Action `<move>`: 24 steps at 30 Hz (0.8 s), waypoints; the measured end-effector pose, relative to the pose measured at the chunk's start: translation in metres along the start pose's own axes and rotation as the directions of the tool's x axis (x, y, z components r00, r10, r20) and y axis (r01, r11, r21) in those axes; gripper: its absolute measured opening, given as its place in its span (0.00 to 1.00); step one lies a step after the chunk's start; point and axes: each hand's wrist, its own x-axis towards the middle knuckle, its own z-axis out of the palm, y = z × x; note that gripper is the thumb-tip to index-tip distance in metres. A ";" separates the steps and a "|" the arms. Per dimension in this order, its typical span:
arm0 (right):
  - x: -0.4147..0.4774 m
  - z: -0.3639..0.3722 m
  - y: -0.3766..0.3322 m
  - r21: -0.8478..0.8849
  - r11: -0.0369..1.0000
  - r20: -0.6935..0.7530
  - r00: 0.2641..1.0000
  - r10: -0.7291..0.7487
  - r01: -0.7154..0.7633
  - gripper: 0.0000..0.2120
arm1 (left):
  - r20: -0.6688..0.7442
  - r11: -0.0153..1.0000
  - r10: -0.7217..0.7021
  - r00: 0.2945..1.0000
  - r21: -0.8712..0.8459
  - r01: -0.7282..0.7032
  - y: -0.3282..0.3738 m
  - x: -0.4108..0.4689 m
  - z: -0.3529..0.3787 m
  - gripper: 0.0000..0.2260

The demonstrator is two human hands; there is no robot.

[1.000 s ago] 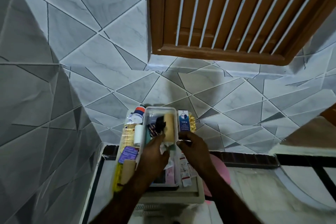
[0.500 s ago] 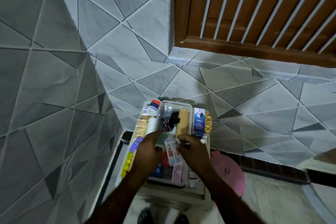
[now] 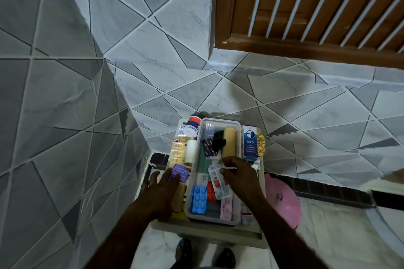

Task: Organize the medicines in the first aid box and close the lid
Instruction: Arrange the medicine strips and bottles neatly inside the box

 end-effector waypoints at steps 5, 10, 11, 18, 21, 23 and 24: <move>0.001 0.011 -0.003 -0.045 0.999 -0.012 1.000 0.026 -0.027 0.11 | -0.071 0.993 0.077 0.994 0.097 -0.070 0.001 0.001 0.005 0.44; -0.002 0.017 -0.005 -0.046 0.998 0.004 0.999 0.052 -0.052 0.13 | -0.081 0.990 0.126 0.989 0.071 -0.120 -0.005 0.009 0.007 0.41; -0.002 0.017 -0.006 -0.052 0.997 0.002 0.998 0.058 -0.058 0.13 | -0.079 0.990 0.133 0.988 0.065 -0.128 -0.007 0.011 0.005 0.42; 0.001 0.010 -0.010 -0.066 0.995 -0.045 0.997 0.065 -0.068 0.13 | -0.208 0.987 0.154 0.966 -0.023 -0.162 -0.012 0.018 -0.023 0.42; 0.002 0.005 -0.012 -0.055 0.995 -0.053 0.995 0.082 -0.085 0.14 | -0.324 0.986 0.168 0.931 0.044 -0.162 -0.008 0.022 -0.042 0.40; 0.002 0.004 -0.013 -0.086 0.994 -0.064 0.996 0.057 -0.063 0.14 | -0.409 0.981 0.187 0.893 0.033 -0.190 -0.004 0.025 -0.053 0.41; 0.002 0.002 -0.015 -0.091 0.994 -0.073 0.996 0.047 -0.053 0.14 | -0.453 0.975 0.210 0.866 0.031 -0.220 0.001 0.027 -0.059 0.41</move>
